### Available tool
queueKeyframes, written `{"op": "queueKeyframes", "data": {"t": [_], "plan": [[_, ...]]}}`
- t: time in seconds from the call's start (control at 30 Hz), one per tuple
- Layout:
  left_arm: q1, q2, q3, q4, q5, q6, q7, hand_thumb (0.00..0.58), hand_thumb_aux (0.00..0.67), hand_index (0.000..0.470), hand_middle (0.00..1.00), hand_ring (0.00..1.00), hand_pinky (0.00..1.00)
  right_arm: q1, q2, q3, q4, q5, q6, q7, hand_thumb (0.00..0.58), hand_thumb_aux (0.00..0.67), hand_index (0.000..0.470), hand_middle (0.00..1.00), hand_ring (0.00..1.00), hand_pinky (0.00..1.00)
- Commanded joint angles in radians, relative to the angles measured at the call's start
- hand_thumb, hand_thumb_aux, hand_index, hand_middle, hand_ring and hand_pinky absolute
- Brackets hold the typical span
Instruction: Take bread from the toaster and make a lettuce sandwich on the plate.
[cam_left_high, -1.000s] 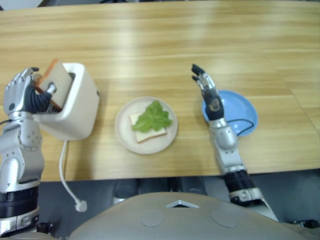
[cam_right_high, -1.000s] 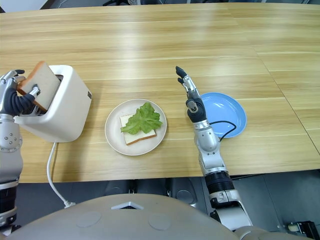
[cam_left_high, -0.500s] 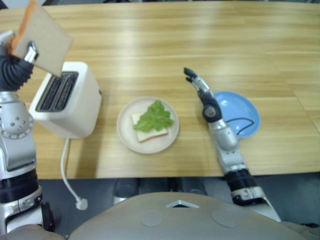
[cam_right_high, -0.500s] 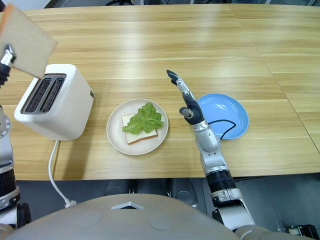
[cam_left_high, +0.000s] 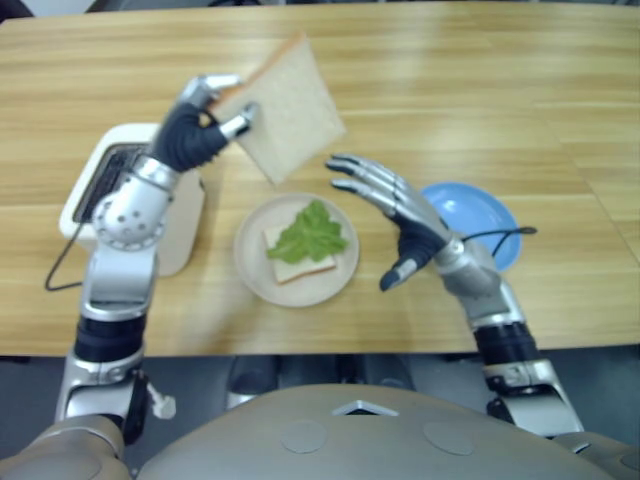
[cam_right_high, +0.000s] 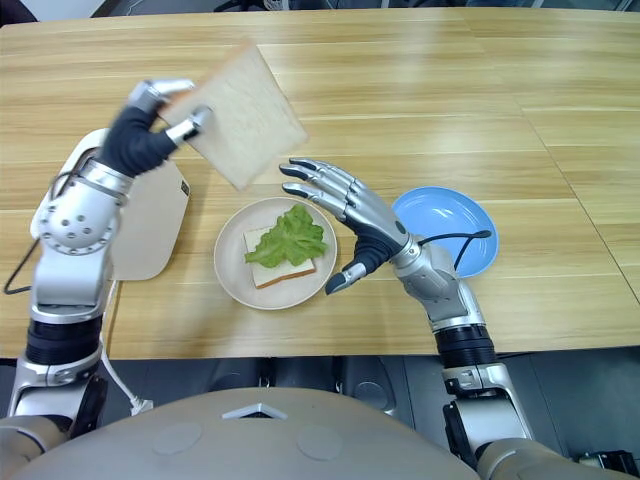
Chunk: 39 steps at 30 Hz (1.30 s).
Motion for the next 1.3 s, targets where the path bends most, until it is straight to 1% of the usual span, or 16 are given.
{"op": "queueKeyframes", "data": {"t": [0.03, 0.23, 0.37, 0.5, 0.7, 0.97, 1.03, 1.17, 1.3], "plan": [[0.028, 0.006, -0.103, 0.143, 0.040, 0.020, -0.065, 0.580, 0.670, 0.460, 1.00, 1.00, 1.00, -0.014, -0.006, -0.038, -0.039, -0.072, -0.001, -0.037, 0.000, 0.000, 0.000, 0.00, 0.00, 0.00], [0.040, -0.001, -0.190, 0.355, 0.099, -0.008, -0.091, 0.580, 0.670, 0.460, 1.00, 1.00, 1.00, -0.029, -0.025, -0.003, 0.004, -0.161, 0.031, -0.057, 0.000, 0.000, 0.000, 0.00, 0.00, 0.00], [0.037, -0.033, -0.222, 0.458, 0.098, -0.017, -0.101, 0.580, 0.670, 0.460, 1.00, 1.00, 1.00, -0.039, -0.051, 0.037, 0.079, -0.235, 0.100, -0.058, 0.000, 0.000, 0.000, 0.00, 0.00, 0.00], [0.030, -0.051, -0.241, 0.561, 0.116, -0.037, -0.092, 0.580, 0.670, 0.460, 1.00, 1.00, 1.00, -0.053, -0.094, 0.119, 0.187, -0.321, 0.178, -0.037, 0.000, 0.000, 0.000, 0.00, 0.00, 0.00], [0.030, -0.055, -0.256, 0.655, 0.139, -0.058, -0.097, 0.580, 0.670, 0.460, 1.00, 1.00, 1.00, -0.086, -0.125, 0.211, 0.293, -0.401, 0.259, -0.086, 0.000, 0.000, 0.000, 0.00, 0.00, 0.00], [0.025, -0.043, -0.254, 0.709, 0.185, -0.089, -0.058, 0.580, 0.670, 0.460, 1.00, 1.00, 1.00, -0.132, -0.145, 0.324, 0.382, -0.450, 0.334, -0.114, 0.000, 0.000, 0.000, 0.00, 0.00, 0.00], [0.024, -0.037, -0.265, 0.713, 0.223, -0.106, -0.027, 0.580, 0.670, 0.460, 1.00, 1.00, 1.00, -0.144, -0.143, 0.353, 0.393, -0.462, 0.344, -0.122, 0.000, 0.000, 0.000, 0.00, 0.00, 0.00], [0.027, -0.026, -0.258, 0.683, 0.300, -0.126, 0.059, 0.580, 0.670, 0.460, 1.00, 1.00, 1.00, -0.160, -0.160, 0.424, 0.428, -0.481, 0.359, -0.075, 0.000, 0.000, 0.000, 0.00, 0.00, 0.00], [0.020, -0.022, -0.244, 0.665, 0.353, -0.135, 0.137, 0.580, 0.670, 0.460, 1.00, 1.00, 1.00, -0.180, -0.176, 0.466, 0.450, -0.499, 0.397, -0.052, 0.000, 0.000, 0.000, 0.00, 0.00, 0.00]]}}
